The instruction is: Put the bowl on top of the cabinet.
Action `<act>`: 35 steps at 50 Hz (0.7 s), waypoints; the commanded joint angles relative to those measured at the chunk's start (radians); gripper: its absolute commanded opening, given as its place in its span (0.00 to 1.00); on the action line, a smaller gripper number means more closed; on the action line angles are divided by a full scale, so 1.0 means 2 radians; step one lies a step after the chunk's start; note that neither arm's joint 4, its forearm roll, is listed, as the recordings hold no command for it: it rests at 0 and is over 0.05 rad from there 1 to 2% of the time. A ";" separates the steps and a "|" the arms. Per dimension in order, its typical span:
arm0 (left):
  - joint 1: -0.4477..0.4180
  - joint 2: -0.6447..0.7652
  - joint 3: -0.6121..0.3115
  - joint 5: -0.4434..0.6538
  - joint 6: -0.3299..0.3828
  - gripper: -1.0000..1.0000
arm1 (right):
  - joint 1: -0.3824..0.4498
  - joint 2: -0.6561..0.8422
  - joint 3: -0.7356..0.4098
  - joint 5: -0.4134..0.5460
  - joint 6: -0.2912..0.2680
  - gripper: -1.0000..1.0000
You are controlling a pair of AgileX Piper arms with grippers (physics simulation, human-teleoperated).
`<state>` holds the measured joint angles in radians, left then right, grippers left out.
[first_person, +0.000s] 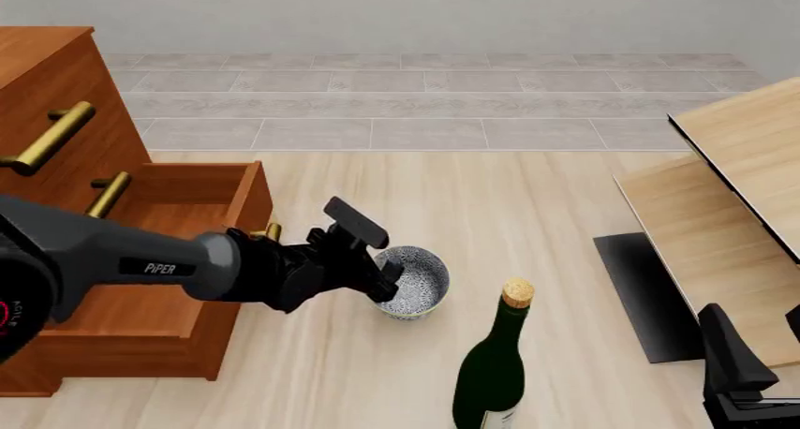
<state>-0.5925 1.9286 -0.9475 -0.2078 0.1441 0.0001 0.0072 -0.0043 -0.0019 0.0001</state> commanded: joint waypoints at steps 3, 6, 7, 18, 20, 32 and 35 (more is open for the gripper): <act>0.000 0.009 -0.001 -0.006 0.001 1.00 | 0.000 0.000 0.000 0.000 0.000 1.00; 0.000 0.011 -0.001 -0.006 0.002 1.00 | 0.000 0.000 0.000 0.000 0.000 1.00; 0.000 0.011 -0.001 -0.006 0.002 1.00 | 0.000 0.000 0.000 0.000 0.000 1.00; 0.000 0.018 -0.005 -0.006 0.005 1.00 | 0.000 0.000 0.000 0.000 0.000 1.00; 0.000 0.019 -0.006 -0.005 0.005 1.00 | 0.000 0.000 0.000 0.000 0.000 1.00; 0.001 0.030 -0.015 -0.006 0.005 1.00 | 0.000 0.000 0.000 0.000 0.000 1.00; 0.000 0.032 -0.015 -0.007 0.005 1.00 | 0.000 0.000 0.000 0.000 0.000 1.00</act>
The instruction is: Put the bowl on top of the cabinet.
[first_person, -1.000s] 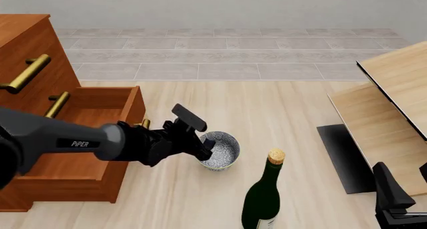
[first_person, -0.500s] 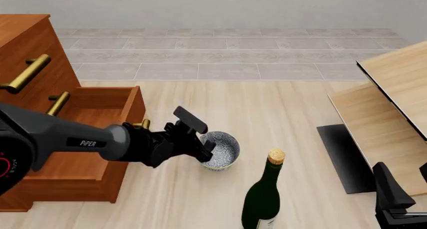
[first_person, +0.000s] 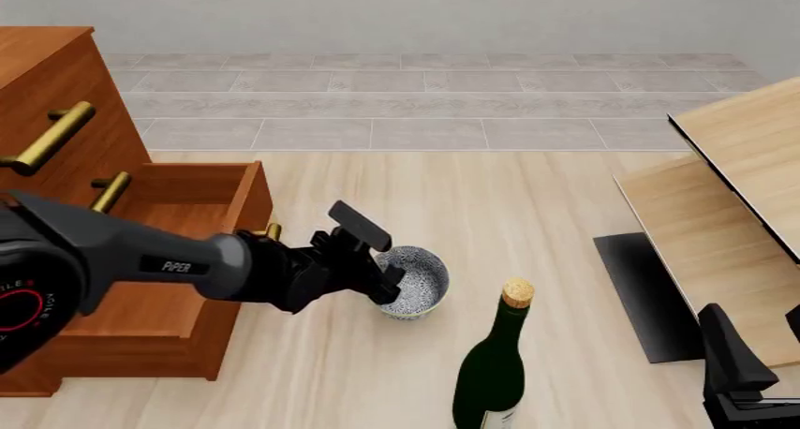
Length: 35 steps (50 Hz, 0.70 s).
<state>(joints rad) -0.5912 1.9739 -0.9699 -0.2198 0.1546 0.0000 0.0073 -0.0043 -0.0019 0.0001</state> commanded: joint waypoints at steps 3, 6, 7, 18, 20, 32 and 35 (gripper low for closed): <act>0.000 0.010 -0.004 -0.001 0.001 1.00 | 0.000 0.000 0.000 0.000 0.000 1.00; -0.001 0.011 -0.004 -0.001 0.002 1.00 | 0.000 0.000 0.000 0.000 0.000 1.00; -0.001 0.012 -0.004 -0.001 0.002 1.00 | 0.000 0.000 0.000 0.000 0.000 1.00; 0.004 0.007 0.002 -0.015 0.002 0.00 | 0.000 0.000 0.000 0.000 0.000 1.00; 0.005 0.003 0.005 -0.018 0.000 0.00 | 0.000 0.000 0.000 0.000 0.000 1.00; 0.013 -0.018 0.016 -0.025 -0.002 0.00 | 0.000 0.000 0.000 0.000 0.000 1.00; 0.016 -0.027 0.016 -0.022 -0.005 0.00 | 0.000 0.000 0.000 0.000 0.000 1.00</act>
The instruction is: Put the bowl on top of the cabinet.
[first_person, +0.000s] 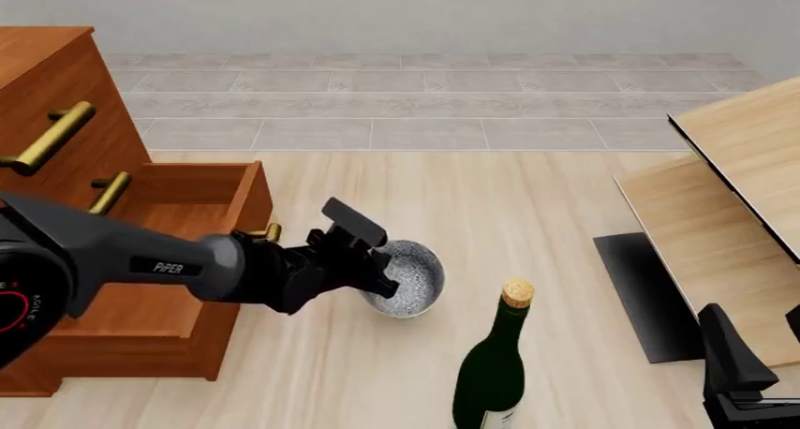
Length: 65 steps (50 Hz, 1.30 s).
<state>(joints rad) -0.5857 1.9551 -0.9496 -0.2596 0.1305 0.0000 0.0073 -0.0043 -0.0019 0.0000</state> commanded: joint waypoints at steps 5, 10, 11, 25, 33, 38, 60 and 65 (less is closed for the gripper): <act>0.018 -0.036 0.010 0.001 0.006 0.00 | 0.000 0.000 0.000 0.000 0.000 1.00; 0.018 -0.060 0.016 0.006 0.003 0.00 | 0.000 0.000 0.000 0.000 0.000 1.00; 0.020 -0.069 0.017 0.007 0.001 0.00 | 0.000 0.000 0.000 0.000 0.000 1.00; 0.029 -0.172 0.018 0.046 -0.029 0.00 | 0.000 0.000 0.000 0.000 0.000 1.00; 0.035 -0.236 0.017 0.071 -0.042 0.00 | 0.000 0.000 0.000 0.000 0.000 1.00; 0.041 -0.271 0.013 0.091 -0.050 0.00 | 0.000 0.000 0.000 0.000 0.000 1.00; 0.136 -0.417 -0.036 0.165 -0.114 0.00 | 0.000 0.000 0.000 0.000 0.000 1.00; 0.157 -0.431 -0.049 0.173 -0.118 0.00 | 0.000 0.000 0.000 0.000 0.000 1.00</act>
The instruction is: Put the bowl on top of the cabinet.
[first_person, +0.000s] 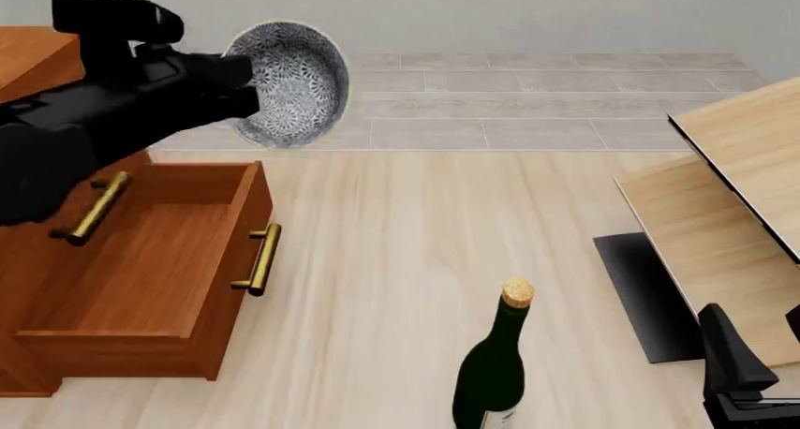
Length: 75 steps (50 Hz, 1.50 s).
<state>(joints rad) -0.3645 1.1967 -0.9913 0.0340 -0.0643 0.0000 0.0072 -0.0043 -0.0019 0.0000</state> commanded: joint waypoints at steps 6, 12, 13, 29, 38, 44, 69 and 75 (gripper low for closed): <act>0.063 -0.071 -0.044 0.048 -0.023 0.00 | 0.000 0.000 0.000 0.000 0.000 1.00; 0.089 -0.096 -0.056 0.070 -0.033 0.00 | 0.000 0.000 0.000 0.000 0.000 1.00; 0.092 -0.100 -0.058 0.075 -0.037 0.00 | 0.000 0.000 0.000 0.000 0.000 1.00; 0.152 -0.146 -0.106 0.143 -0.075 0.00 | 0.000 0.000 0.000 0.000 0.000 1.00; 0.190 -0.150 -0.149 0.188 -0.119 0.00 | 0.000 0.000 0.000 0.000 0.000 1.00; 0.218 -0.149 -0.185 0.231 -0.149 0.00 | 0.000 0.000 0.000 0.000 0.000 1.00; 0.348 -0.151 -0.242 0.351 -0.264 0.00 | 0.000 0.000 0.000 0.000 0.000 1.00; 0.361 -0.157 -0.242 0.362 -0.278 0.00 | 0.000 0.000 0.000 0.000 0.000 1.00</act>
<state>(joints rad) 0.2886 0.8932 -1.4523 0.6991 -0.5500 0.0000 0.0072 -0.0043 -0.0019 0.0001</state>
